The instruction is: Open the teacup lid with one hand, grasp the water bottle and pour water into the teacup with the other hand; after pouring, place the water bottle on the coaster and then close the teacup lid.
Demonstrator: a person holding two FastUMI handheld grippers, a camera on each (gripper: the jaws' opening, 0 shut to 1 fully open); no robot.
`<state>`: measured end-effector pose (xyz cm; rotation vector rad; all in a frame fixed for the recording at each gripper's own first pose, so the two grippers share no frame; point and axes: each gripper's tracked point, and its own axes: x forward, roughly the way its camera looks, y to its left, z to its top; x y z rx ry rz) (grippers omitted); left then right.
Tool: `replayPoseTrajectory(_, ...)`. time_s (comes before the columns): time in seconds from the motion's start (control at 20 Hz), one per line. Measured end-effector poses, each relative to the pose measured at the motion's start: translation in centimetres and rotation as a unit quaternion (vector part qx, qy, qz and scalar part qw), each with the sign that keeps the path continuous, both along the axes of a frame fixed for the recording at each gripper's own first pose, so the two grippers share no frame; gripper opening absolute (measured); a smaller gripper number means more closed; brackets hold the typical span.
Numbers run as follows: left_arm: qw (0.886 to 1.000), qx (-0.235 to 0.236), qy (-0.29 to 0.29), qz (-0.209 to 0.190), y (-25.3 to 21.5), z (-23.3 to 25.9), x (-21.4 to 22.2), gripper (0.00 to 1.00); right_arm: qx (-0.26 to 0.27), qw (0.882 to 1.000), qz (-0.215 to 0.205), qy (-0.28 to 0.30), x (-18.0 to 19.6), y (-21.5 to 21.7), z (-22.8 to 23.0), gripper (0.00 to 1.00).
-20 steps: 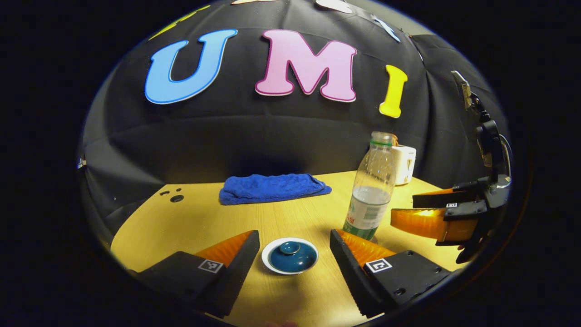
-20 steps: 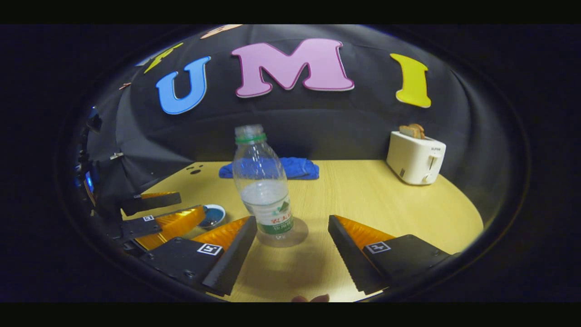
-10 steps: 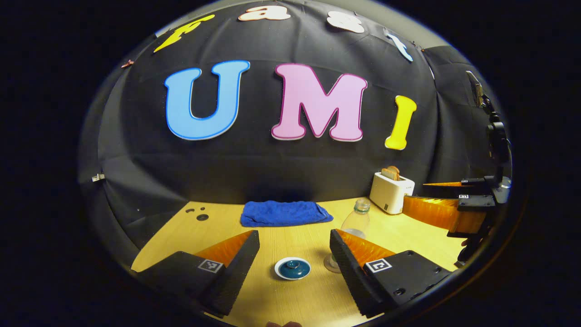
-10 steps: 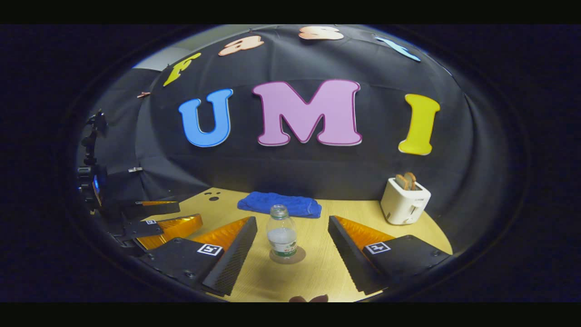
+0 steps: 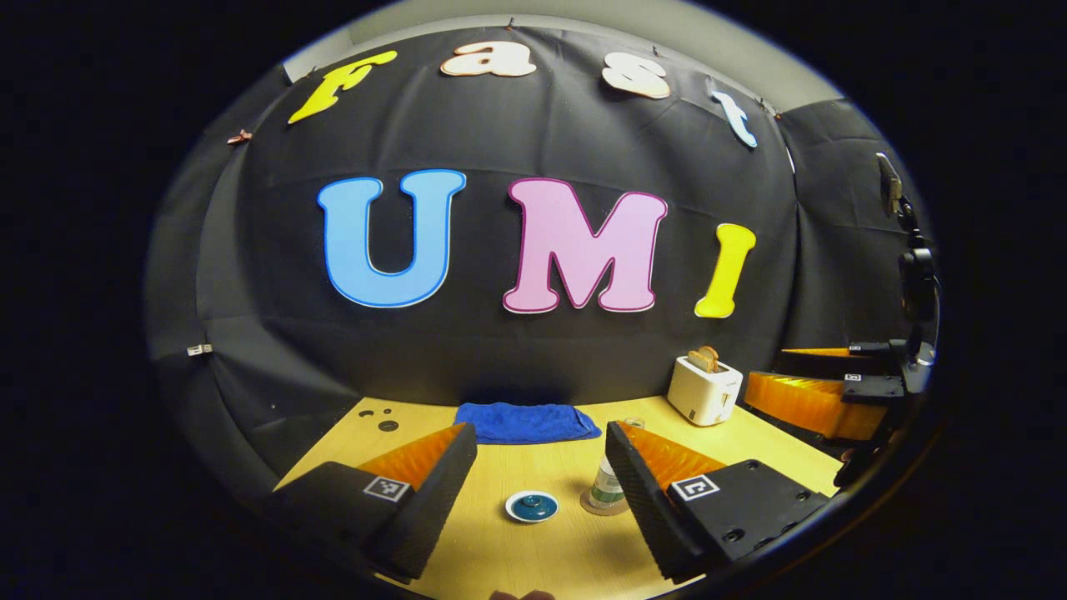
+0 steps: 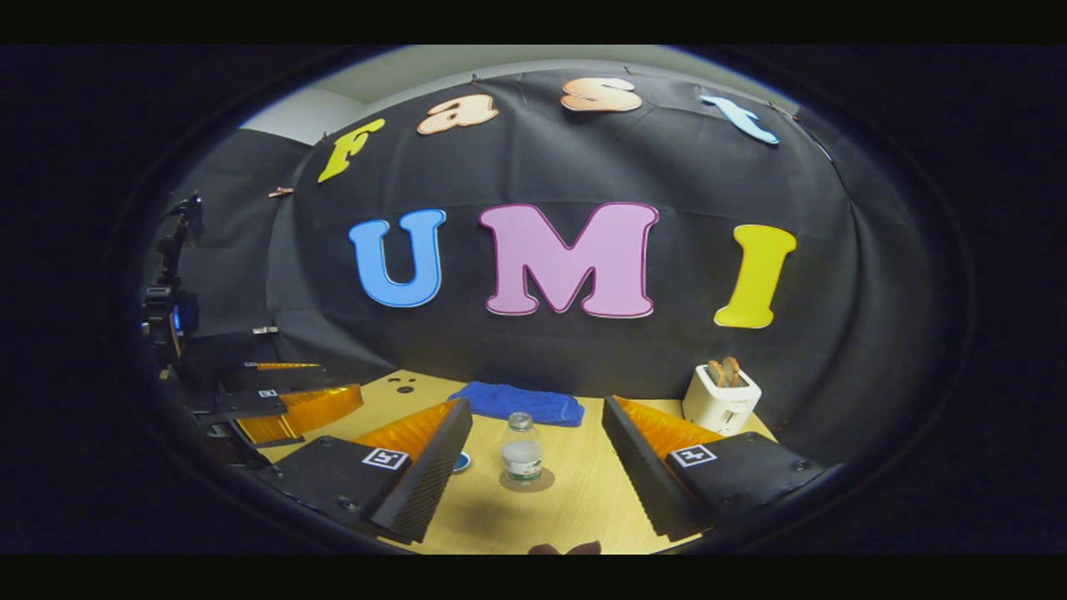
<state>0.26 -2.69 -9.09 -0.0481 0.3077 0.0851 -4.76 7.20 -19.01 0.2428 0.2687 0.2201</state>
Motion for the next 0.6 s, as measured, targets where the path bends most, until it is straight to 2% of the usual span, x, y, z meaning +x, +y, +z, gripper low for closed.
replayPoseTrajectory(0.6,1.0,0.026,-0.017,0.002,-0.8,4.2,-1.5,0.98,-0.013,0.999,-0.005,-0.036,-0.9,-2.7,4.4,0.97)
